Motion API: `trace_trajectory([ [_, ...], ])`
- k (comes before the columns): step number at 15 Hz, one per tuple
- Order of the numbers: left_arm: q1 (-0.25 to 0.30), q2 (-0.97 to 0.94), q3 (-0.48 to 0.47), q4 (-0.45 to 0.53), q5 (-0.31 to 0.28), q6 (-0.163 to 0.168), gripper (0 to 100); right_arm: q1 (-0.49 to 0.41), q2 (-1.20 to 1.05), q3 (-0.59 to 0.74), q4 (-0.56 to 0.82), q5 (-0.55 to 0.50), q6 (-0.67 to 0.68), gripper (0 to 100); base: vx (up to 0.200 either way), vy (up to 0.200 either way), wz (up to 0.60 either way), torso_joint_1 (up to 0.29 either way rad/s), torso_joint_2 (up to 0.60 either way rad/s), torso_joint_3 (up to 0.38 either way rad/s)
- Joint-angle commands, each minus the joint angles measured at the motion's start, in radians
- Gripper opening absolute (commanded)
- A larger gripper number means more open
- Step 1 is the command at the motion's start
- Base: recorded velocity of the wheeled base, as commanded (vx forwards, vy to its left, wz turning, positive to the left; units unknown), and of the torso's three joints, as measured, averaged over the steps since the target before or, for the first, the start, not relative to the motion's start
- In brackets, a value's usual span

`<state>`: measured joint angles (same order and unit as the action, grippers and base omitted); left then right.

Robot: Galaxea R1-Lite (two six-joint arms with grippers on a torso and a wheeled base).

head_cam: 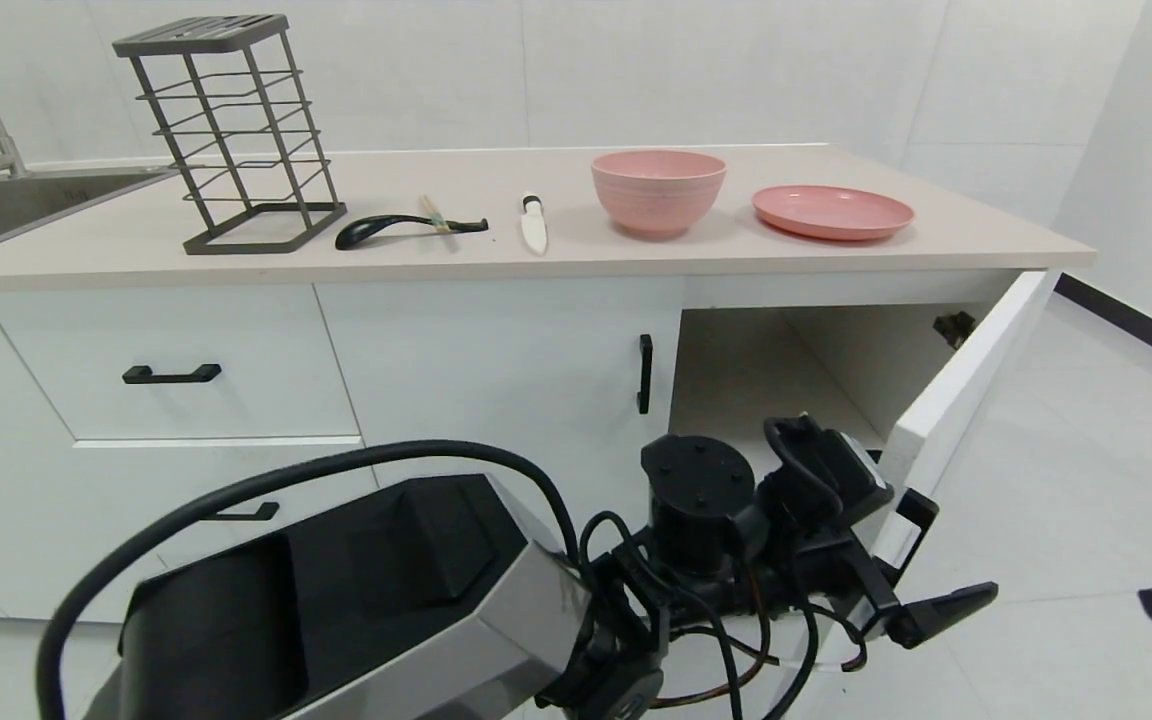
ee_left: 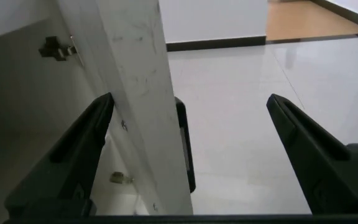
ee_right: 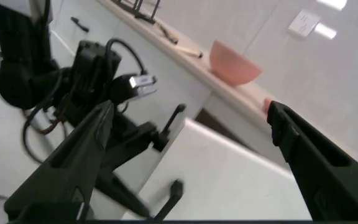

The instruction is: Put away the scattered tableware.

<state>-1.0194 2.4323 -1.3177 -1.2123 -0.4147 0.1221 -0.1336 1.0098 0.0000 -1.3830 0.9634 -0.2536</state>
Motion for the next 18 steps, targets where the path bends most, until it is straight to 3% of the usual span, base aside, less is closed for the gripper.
trace_trajectory([
  [1,-0.067,0.08,-0.071,0.0,0.001,-0.001,100,-0.029,-0.02,-0.003,-0.054,0.0,0.001,100,0.0,0.0,0.0,0.0,0.0,0.0],
  [5,-0.191,0.292,-0.482,0.111,-0.004,0.001,100,-0.05,-0.086,-0.149,-0.125,-0.003,0.042,100,0.0,0.0,0.0,0.0,0.0,0.0],
  [7,-0.234,0.32,-0.492,0.093,-0.009,0.001,100,-0.052,-0.128,-0.198,-0.125,-0.012,0.053,100,0.0,0.0,0.0,0.0,0.0,0.0],
  [9,-0.243,0.323,-0.489,0.077,-0.016,-0.006,100,-0.05,-0.143,-0.193,-0.125,-0.023,0.053,100,0.0,0.0,0.0,0.0,0.0,0.0],
  [11,-0.202,0.31,-0.488,0.073,-0.015,-0.012,100,-0.05,-0.143,-0.192,-0.125,-0.023,0.053,100,0.0,0.0,0.0,0.0,0.0,0.0],
  [12,-0.151,0.266,-0.476,0.039,-0.015,-0.012,100,-0.049,-0.143,-0.189,-0.123,-0.023,0.053,100,0.0,0.0,0.0,0.0,0.0,0.0],
  [14,-0.062,0.085,-0.324,-0.007,-0.013,-0.012,100,-0.046,-0.14,-0.175,-0.123,-0.023,0.053,100,0.0,0.0,0.0,0.0,0.0,0.0],
  [18,0.131,-0.418,0.337,-0.118,-0.009,-0.002,100,-0.038,-0.172,-0.095,-0.122,-0.022,0.053,100,0.0,0.0,0.0,0.0,0.0,0.0],
])
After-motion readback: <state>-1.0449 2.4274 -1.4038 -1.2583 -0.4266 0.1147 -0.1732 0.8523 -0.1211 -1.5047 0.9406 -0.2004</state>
